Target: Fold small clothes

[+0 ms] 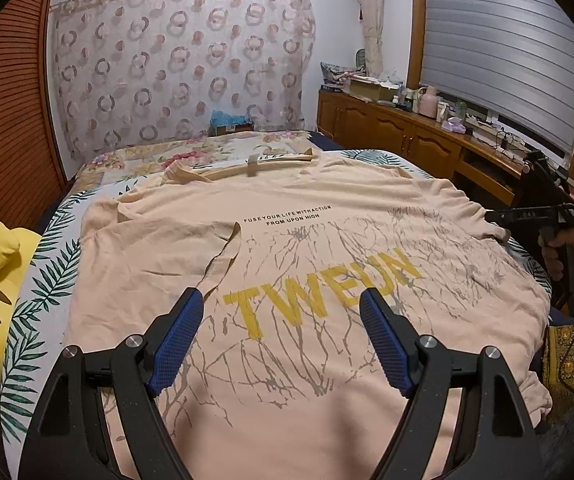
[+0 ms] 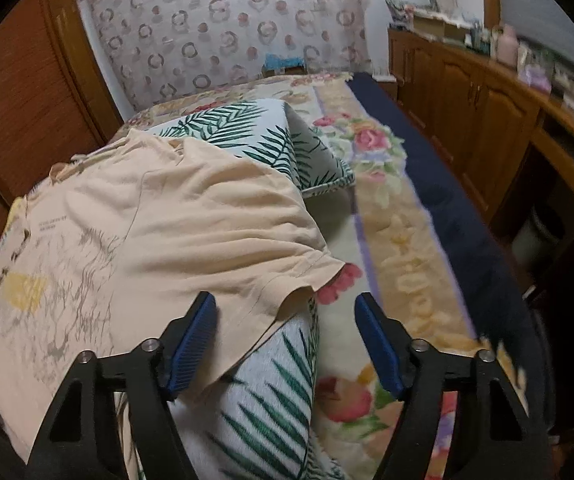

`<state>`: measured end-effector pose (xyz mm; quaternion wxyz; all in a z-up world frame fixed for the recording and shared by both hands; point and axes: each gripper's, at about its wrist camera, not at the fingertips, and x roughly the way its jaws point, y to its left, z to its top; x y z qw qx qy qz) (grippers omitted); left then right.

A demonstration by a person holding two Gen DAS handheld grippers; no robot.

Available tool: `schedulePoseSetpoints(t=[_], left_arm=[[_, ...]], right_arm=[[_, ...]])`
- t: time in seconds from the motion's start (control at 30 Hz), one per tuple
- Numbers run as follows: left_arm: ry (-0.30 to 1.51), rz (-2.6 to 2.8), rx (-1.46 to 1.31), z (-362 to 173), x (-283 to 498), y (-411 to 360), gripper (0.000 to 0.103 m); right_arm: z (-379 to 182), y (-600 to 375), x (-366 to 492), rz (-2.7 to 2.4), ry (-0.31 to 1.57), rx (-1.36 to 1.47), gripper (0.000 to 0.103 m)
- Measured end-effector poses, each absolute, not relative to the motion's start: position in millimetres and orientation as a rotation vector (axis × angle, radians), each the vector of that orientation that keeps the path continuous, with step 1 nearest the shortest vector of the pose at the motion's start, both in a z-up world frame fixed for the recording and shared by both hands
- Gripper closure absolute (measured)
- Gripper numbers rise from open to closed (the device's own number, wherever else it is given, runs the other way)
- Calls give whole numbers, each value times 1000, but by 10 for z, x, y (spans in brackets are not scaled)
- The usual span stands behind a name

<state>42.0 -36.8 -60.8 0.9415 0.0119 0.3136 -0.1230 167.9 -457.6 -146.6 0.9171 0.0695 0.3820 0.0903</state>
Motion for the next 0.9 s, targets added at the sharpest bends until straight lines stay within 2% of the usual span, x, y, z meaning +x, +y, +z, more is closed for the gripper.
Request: schedulePoseSetpoints(t=[0.1,0.2,0.27,0.37,0.73,0.9], left_arm=[[645,-245,24,-628,434,-363,22],[653,-237,23,-658,448,-349,22],[663,-232,21,-682,464,-342,22],[691,-226,22,-741,493,-326,22],[723,-215,36,-847,521,-346,22],[724,-217,36,-843,523,-341,22]], right_arm=[[-1513,-4656,1746,206,805,179,43],[-1483,-4728,1773,243,799,207,63],[-1448,-4730,1770,231,785,174,83],[-1411,-4625,1720,201,773,81,96],[-835,-3862,1291,377,575,-48,98],[-783,-3349,1102,509,548,-105,98]])
